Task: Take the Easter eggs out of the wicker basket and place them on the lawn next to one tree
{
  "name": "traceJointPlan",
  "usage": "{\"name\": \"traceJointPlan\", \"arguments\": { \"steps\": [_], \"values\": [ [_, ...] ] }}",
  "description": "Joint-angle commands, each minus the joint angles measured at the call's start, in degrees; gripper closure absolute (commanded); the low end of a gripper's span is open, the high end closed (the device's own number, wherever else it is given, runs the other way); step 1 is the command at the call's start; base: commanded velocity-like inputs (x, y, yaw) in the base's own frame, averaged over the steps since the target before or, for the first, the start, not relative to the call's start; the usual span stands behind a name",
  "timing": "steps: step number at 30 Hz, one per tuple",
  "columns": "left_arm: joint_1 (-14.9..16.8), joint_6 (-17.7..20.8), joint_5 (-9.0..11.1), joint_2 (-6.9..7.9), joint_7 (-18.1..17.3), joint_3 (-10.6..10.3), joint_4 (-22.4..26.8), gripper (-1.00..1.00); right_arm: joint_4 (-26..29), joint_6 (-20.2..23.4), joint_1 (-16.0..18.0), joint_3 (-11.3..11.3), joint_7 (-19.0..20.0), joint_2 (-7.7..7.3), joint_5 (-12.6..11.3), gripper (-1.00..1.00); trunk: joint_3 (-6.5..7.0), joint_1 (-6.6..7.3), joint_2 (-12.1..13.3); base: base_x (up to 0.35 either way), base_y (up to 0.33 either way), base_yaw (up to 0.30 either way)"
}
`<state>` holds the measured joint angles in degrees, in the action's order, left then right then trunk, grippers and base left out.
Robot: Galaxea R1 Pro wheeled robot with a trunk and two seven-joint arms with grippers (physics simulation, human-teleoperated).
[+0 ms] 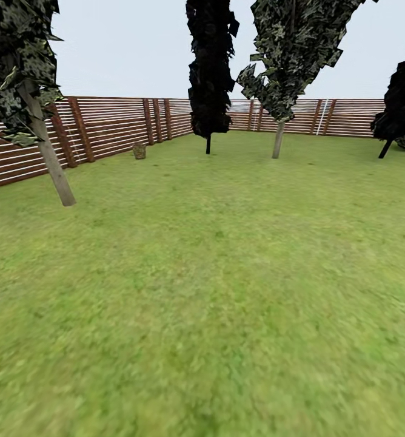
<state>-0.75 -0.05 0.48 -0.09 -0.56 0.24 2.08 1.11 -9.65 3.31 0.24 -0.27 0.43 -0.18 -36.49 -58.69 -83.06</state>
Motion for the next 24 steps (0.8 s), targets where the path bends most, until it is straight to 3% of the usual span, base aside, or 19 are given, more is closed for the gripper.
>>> {"name": "traceJointPlan", "arguments": {
  "steps": [1, 24],
  "values": [
    [-0.04, 0.00, 0.05, 0.00, -0.06, 0.02, 0.11, -1.00, -0.05, -0.19, 0.03, 0.02, -0.01, 0.04, 0.11, -1.00, -0.04, -0.04, -0.02, 0.341, 0.000, 0.000],
    [-0.04, -0.04, 0.05, 0.17, -0.06, 0.02, 0.11, -1.00, -0.12, -0.14, 0.03, 0.07, 0.36, 0.04, 0.31, -1.00, -0.04, -0.04, -0.02, 0.341, 0.000, 0.000]
  ]
}}
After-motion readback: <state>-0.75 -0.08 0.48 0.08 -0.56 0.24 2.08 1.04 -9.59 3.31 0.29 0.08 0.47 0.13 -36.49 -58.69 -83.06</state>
